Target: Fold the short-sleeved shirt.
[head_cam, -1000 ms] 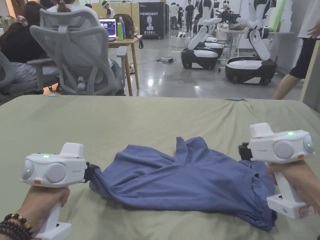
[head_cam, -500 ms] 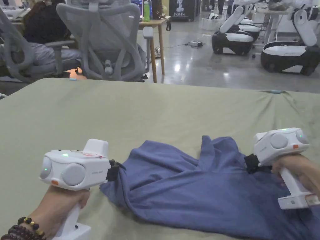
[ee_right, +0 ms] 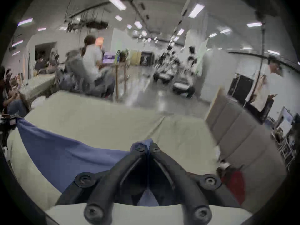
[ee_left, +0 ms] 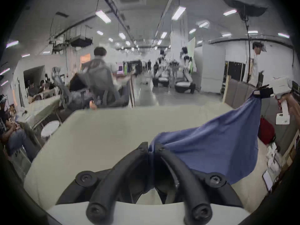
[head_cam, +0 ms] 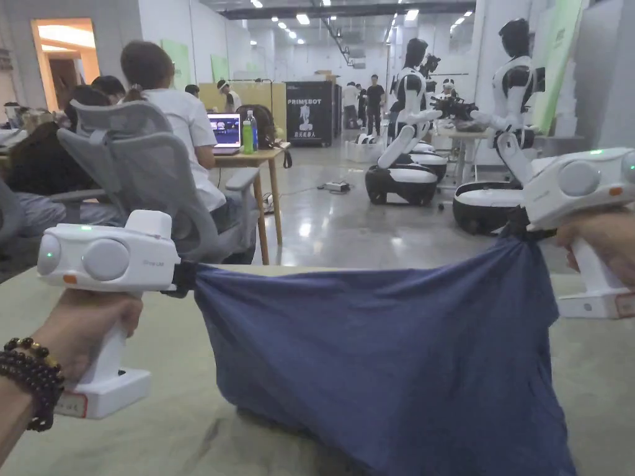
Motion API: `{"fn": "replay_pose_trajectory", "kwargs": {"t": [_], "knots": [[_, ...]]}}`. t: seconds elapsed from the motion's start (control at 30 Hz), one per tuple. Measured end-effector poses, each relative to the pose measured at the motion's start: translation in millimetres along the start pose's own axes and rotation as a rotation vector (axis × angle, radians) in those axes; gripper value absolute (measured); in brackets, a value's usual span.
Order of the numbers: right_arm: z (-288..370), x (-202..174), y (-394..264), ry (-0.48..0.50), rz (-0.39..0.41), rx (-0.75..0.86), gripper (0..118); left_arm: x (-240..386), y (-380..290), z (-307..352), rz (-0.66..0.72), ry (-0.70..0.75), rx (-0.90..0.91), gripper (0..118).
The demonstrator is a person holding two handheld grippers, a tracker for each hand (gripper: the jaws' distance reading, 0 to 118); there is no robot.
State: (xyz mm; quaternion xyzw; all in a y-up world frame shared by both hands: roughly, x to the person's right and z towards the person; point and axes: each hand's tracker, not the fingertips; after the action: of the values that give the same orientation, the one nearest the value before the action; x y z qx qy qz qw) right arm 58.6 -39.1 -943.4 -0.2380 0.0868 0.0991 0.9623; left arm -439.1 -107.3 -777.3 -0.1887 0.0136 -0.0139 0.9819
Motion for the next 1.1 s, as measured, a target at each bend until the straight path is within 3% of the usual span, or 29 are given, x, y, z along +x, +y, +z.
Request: {"fn": "replay_pose_trajectory", "kwargs": {"t": [0.2, 0.37, 0.53, 0.73, 0.87, 1.1], "knots": [[97.8, 55.9, 98.0, -0.159, -0.048, 0.259, 1, 4.6, 135.1, 6.8, 0.004, 0.023, 0.117, 4], [122.6, 71.4, 147.1, -0.213, -0.046, 0.350, 1, 15.0, 216.4, 1.4, 0.048, 0.029, 0.213, 4], [130.6, 81.5, 168.5, -0.253, -0.124, 0.435, 1, 25.4, 253.6, 6.0, 0.026, 0.061, 0.293, 4], [124.5, 79.8, 170.6, -0.218, -0.144, 0.473, 1, 21.1, 249.0, -5.4, 0.064, 0.087, 0.302, 4], [93.0, 76.5, 161.0, -0.227, -0.146, 0.400, 1, 11.0, 231.4, -32.5, 0.049, 0.070, 0.270, 4], [16.2, 54.3, 77.0, -0.165, -0.173, 0.275, 1, 2.6, 133.6, -90.3, 0.070, 0.066, 0.136, 4]]}}
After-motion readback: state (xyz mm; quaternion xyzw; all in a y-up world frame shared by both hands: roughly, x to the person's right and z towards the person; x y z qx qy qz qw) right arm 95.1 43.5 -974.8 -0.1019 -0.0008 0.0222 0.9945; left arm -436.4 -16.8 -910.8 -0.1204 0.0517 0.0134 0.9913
